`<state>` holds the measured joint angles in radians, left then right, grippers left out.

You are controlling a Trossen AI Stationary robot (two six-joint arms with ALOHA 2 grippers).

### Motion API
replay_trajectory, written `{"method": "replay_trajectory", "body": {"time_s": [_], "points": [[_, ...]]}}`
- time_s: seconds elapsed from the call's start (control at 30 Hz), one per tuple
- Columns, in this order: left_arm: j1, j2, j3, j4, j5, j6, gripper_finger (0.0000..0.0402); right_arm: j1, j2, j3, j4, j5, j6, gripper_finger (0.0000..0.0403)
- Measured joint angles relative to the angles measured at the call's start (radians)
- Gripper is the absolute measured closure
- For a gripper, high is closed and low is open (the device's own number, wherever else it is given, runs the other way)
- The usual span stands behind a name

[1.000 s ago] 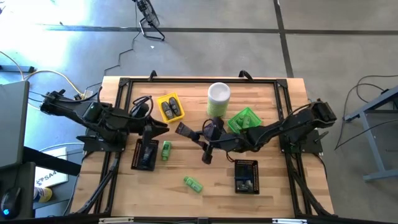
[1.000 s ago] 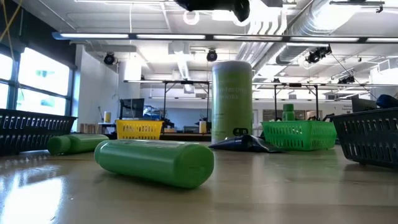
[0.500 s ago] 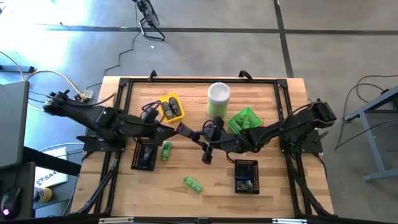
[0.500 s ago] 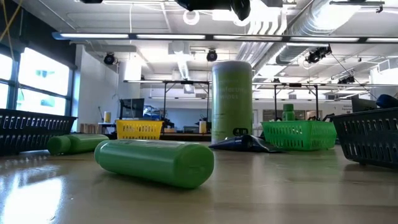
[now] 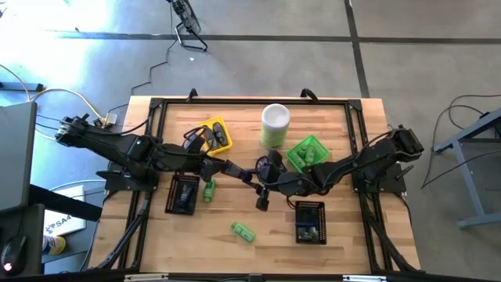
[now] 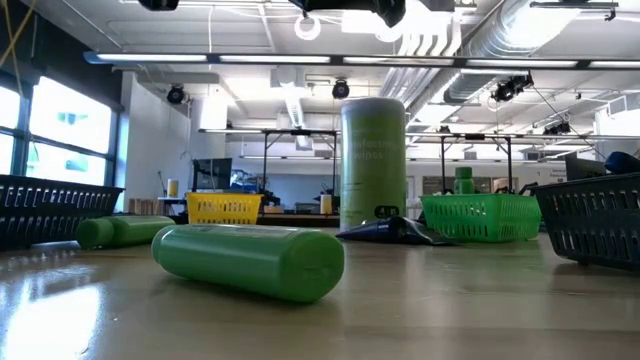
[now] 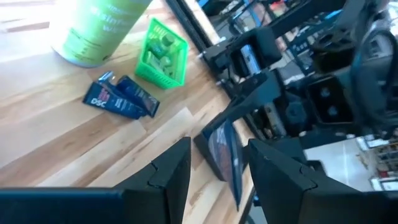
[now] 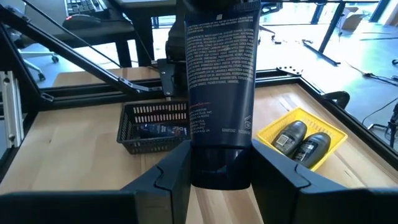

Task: Pick & Place Travel size toiletries
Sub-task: Put the shave cream into the left black bin

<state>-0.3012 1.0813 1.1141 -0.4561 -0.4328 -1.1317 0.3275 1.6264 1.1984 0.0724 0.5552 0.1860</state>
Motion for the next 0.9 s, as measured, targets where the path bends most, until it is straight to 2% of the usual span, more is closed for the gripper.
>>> {"method": "replay_trajectory", "body": {"time_s": [0.27,0.67,0.77,0.9], "points": [[0.001,0.062,0.0,0.042,0.035,-0.001,0.0245,0.0,0.0,0.0,-0.016,0.0,0.0,0.027],[0.001,0.047,0.0,0.043,0.025,0.01,0.0247,0.0,0.0,0.0,-0.034,0.0,0.0,0.027],[0.001,0.045,0.0,0.045,0.023,0.011,0.0266,0.0,0.0,0.0,-0.04,0.0,0.0,0.027],[0.001,0.045,0.0,0.042,0.022,0.012,0.0312,0.0,0.001,0.0,-0.041,-0.002,0.0,0.027]]}}
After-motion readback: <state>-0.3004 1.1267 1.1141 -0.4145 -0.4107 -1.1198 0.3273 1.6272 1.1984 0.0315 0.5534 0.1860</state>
